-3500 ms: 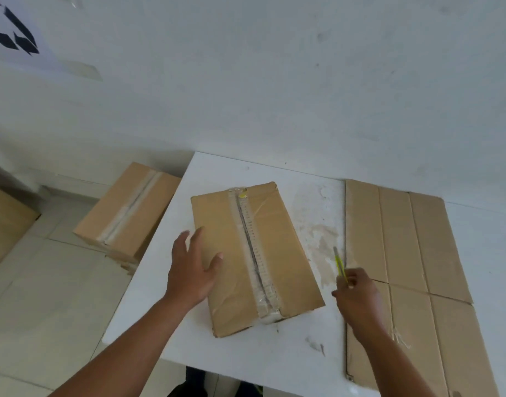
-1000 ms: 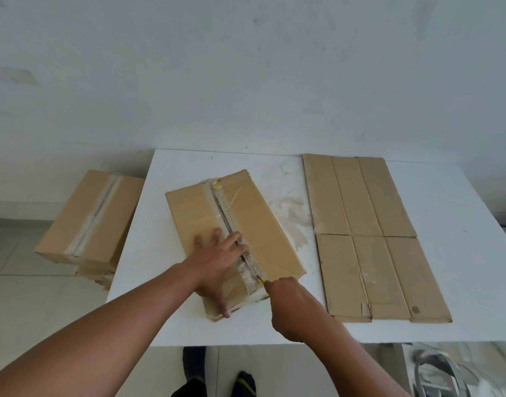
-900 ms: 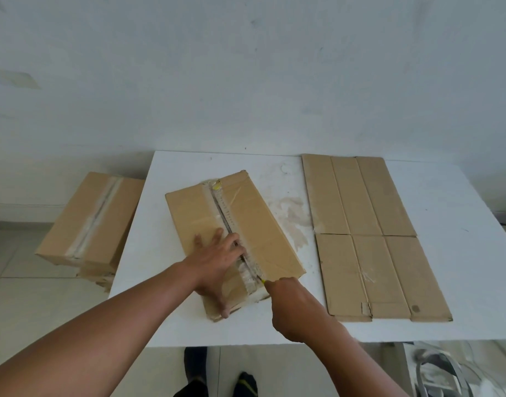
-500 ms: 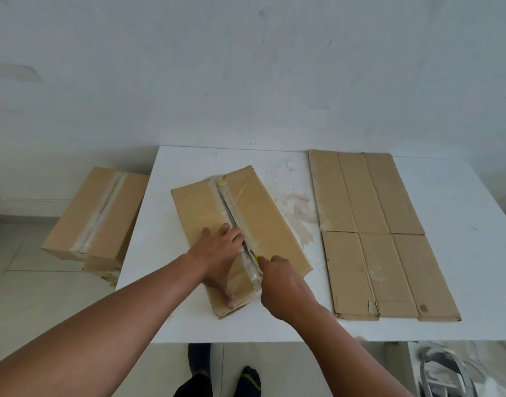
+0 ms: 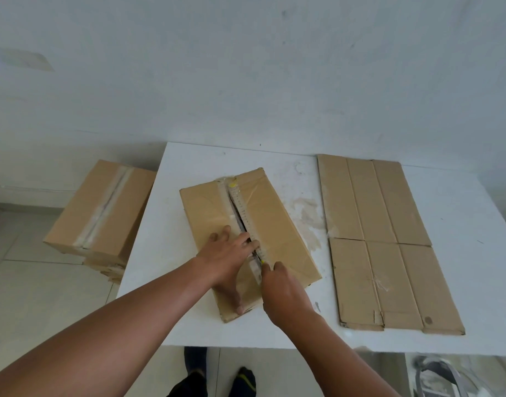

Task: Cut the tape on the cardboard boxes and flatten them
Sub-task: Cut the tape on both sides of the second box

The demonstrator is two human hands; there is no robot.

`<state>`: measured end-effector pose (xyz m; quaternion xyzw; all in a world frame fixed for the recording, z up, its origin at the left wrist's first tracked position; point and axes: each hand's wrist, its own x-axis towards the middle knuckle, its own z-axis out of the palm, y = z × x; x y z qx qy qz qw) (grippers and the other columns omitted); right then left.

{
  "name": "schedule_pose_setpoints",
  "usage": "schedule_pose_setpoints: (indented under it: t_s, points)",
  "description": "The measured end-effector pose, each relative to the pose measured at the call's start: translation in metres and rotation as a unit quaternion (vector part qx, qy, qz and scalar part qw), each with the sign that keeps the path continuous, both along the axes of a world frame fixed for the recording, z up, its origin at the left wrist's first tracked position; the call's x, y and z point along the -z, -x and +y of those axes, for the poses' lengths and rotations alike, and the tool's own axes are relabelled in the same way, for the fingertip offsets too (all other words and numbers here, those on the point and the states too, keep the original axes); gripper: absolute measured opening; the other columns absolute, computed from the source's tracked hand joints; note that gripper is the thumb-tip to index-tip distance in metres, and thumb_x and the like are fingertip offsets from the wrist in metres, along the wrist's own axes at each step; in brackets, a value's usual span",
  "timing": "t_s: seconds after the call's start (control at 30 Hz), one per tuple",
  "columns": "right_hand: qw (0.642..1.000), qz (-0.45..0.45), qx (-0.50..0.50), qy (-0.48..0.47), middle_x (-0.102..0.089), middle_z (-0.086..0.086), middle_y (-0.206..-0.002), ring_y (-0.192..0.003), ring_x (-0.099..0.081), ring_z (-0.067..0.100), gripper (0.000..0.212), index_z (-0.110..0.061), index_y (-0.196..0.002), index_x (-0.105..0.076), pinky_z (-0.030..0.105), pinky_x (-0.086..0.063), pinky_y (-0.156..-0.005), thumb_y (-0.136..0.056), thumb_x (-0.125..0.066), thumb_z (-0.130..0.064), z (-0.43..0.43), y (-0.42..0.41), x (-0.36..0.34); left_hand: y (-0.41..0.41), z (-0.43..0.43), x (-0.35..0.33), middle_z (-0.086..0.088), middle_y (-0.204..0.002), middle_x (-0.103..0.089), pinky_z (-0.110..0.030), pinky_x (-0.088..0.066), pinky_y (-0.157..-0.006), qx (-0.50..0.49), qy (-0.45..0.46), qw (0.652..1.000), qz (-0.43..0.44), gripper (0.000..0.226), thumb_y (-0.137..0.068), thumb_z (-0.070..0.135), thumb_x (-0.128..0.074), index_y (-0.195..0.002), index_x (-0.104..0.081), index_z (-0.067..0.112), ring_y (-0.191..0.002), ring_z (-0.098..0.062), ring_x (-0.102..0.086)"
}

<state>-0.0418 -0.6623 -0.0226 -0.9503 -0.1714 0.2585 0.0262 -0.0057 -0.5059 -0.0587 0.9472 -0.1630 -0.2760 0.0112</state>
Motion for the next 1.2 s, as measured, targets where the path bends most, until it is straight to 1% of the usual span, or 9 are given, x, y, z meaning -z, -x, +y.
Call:
schedule_pose_setpoints:
  t_s: [0.23,0.37,0.5,0.6,0.73,0.9,1.0,1.1,1.2]
  points:
    - [0.999,0.033,-0.013,0.002,-0.062,0.012,-0.109,-0.095,-0.063,0.023,0.024,-0.004,-0.116,-0.061,0.030,-0.056,-0.081,-0.093,-0.053,-0.003,0.000,-0.013,-0.017,0.000,-0.001,-0.002,0.002,-0.159,-0.016,-0.060,-0.030,-0.114,0.012,-0.014,1.000,-0.002,0.145,-0.040,0.079,-0.084,-0.154,-0.015,0.025,-0.145,-0.045,-0.012]
    - [0.997,0.044,-0.052,0.024,-0.057,0.010,-0.099,-0.098,-0.061,0.024,0.024,-0.004,-0.116,-0.061,0.030,-0.053,-0.081,-0.095,-0.052,-0.003,-0.005,-0.013,-0.023,0.000,-0.002,-0.002,0.003,-0.161,-0.011,-0.061,-0.028,-0.115,0.009,-0.010,1.000,0.006,0.143,-0.040,0.078,-0.085,-0.155,-0.013,0.030,-0.145,-0.048,-0.008]
    - [0.997,0.056,-0.044,0.039,-0.053,0.007,-0.086,-0.064,-0.048,0.014,0.013,-0.004,-0.102,-0.059,0.025,-0.049,-0.061,-0.091,-0.052,0.000,-0.013,-0.006,-0.021,0.000,-0.004,-0.005,0.002,-0.162,-0.008,-0.061,-0.025,-0.117,0.008,-0.025,1.000,0.016,0.137,-0.046,0.076,-0.084,-0.154,-0.014,0.030,-0.145,-0.050,-0.006]
    - [0.998,0.052,-0.026,0.028,-0.056,0.009,-0.093,-0.060,-0.045,0.013,0.020,-0.007,-0.107,-0.060,0.025,-0.047,-0.056,-0.090,-0.052,0.001,-0.018,0.000,-0.017,0.001,-0.005,-0.003,0.001,-0.160,-0.008,-0.061,-0.026,-0.114,0.009,-0.030,0.999,0.014,0.135,-0.043,0.078,-0.083,-0.152,-0.017,0.035,-0.142,-0.050,-0.008]
    - [0.999,0.046,-0.019,0.020,-0.051,0.007,-0.095,-0.074,-0.053,0.019,0.027,-0.009,-0.116,-0.059,0.027,-0.051,-0.066,-0.090,-0.056,-0.002,-0.025,0.007,-0.010,0.000,-0.007,-0.001,-0.002,-0.160,-0.004,-0.065,-0.025,-0.113,0.012,-0.033,0.999,0.021,0.128,-0.043,0.078,-0.084,-0.149,-0.020,0.044,-0.141,-0.053,-0.007]
    - [0.999,0.041,0.002,-0.025,-0.039,0.001,-0.085,-0.058,-0.038,0.010,0.038,-0.011,-0.125,-0.056,0.022,-0.039,-0.057,-0.089,-0.051,0.001,-0.029,0.014,-0.003,-0.002,-0.015,-0.009,0.000,-0.161,0.015,-0.079,-0.015,-0.109,0.027,-0.031,0.997,0.064,0.119,-0.045,0.071,-0.088,-0.145,-0.026,0.055,-0.146,-0.053,0.008]
    - [0.998,0.050,0.019,-0.043,-0.034,-0.003,-0.078,-0.059,-0.040,0.010,0.037,-0.011,-0.123,-0.056,0.018,-0.029,-0.048,-0.089,-0.049,0.001,-0.034,0.015,-0.005,-0.003,-0.018,-0.012,0.004,-0.162,0.013,-0.082,-0.015,-0.105,0.046,-0.050,0.995,0.070,0.118,-0.048,0.071,-0.087,-0.146,-0.025,0.049,-0.148,-0.050,0.012]
    - [0.997,0.061,0.022,-0.036,-0.039,-0.002,-0.079,-0.068,-0.048,0.015,0.035,-0.010,-0.118,-0.058,0.022,-0.041,-0.055,-0.087,-0.047,0.002,-0.042,0.015,-0.009,-0.005,-0.024,-0.018,0.001,-0.161,0.009,-0.083,-0.016,-0.104,0.053,-0.066,0.994,0.064,0.119,-0.049,0.070,-0.088,-0.146,-0.027,0.038,-0.148,-0.051,0.012]
    - [0.996,0.062,0.037,-0.049,-0.037,-0.003,-0.079,-0.073,-0.048,0.016,0.046,-0.011,-0.129,-0.053,0.025,-0.044,-0.061,-0.086,-0.047,0.004,-0.049,0.019,-0.006,-0.006,-0.033,-0.024,-0.006,-0.158,0.000,-0.079,-0.016,-0.107,0.082,-0.094,0.992,0.033,0.130,-0.045,0.070,-0.089,-0.148,-0.023,0.028,-0.145,-0.057,0.005]
